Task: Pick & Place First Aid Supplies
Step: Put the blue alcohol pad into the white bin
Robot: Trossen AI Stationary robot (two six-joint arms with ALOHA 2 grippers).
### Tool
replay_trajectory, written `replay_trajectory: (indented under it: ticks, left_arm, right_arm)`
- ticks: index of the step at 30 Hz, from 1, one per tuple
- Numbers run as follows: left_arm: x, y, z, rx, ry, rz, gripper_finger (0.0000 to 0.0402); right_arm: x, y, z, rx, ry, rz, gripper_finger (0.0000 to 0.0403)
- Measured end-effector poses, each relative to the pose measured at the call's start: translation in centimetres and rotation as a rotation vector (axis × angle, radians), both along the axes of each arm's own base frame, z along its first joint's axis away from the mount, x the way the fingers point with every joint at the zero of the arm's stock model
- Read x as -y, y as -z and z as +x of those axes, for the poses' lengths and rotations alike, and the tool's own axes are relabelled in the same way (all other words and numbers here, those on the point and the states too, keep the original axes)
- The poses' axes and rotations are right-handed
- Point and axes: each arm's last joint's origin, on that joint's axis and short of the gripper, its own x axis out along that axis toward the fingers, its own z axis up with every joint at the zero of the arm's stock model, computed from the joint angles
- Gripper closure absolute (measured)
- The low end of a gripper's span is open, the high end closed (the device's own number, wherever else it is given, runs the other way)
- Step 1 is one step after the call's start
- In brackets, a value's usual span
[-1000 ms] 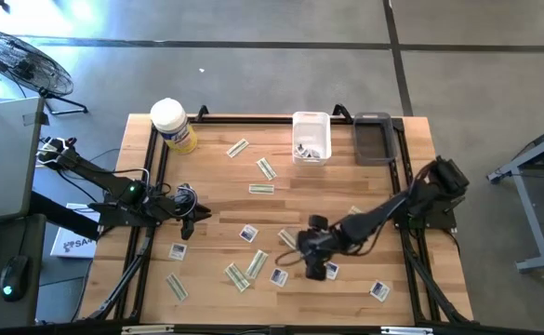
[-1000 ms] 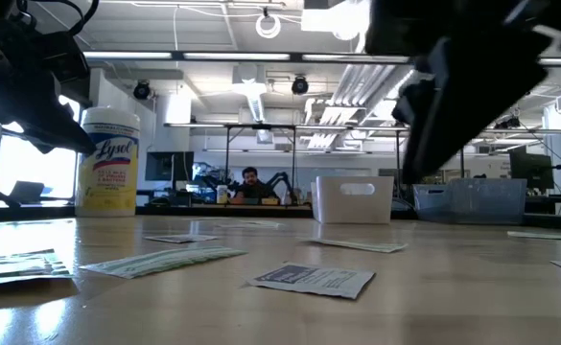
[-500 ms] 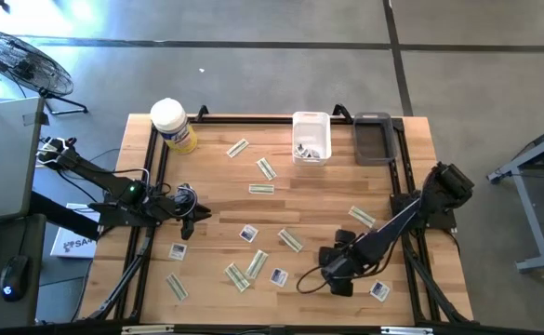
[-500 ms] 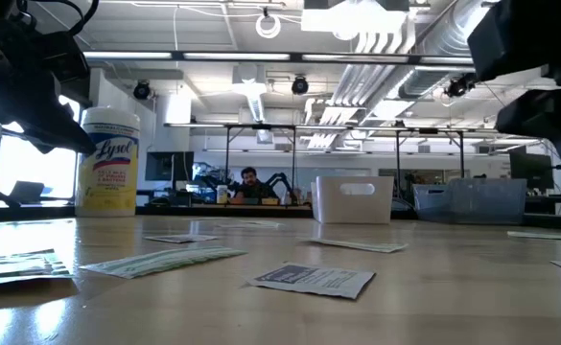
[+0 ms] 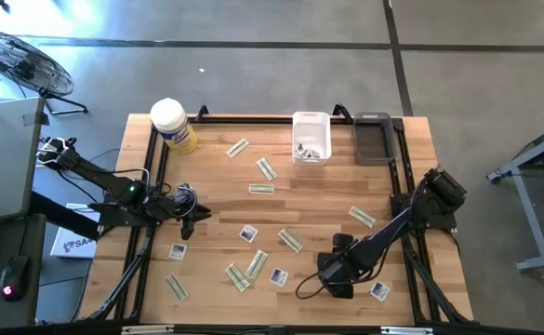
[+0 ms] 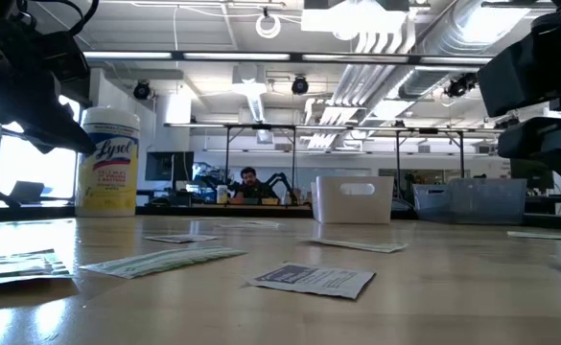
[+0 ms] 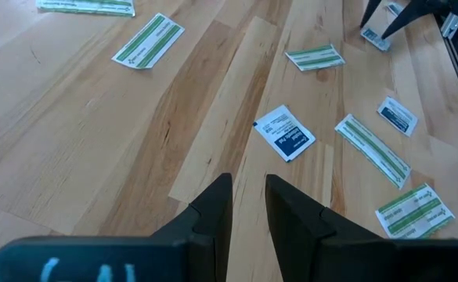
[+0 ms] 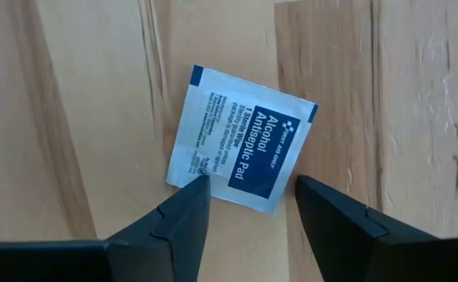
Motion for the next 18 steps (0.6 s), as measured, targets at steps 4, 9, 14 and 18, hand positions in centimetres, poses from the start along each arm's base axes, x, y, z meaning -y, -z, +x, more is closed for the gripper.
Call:
replay_trajectory:
  ticks: [4,9,14,18]
  left_arm:
    - [0.0,0.0,0.0,0.0,0.0,0.0,0.0325]
    - [0.0,0.0,0.0,0.0,0.0,0.0,0.0325]
    - [0.0,0.0,0.0,0.0,0.0,0.0,0.0325]
    - [0.0,0.0,0.0,0.0,0.0,0.0,0.0325]
  right_arm:
    - [0.32,0.0,0.19,0.005,0.012,-0.007,0.0224]
    - [0.61,0.05,0.34,0.002,0.022,-0.008,0.0257]
    - [0.76,0.09,0.45,0.003,0.028,-0.01,0.0296]
    - [0.78,0.1,0.53,0.015,0.03,-0.017,0.0324]
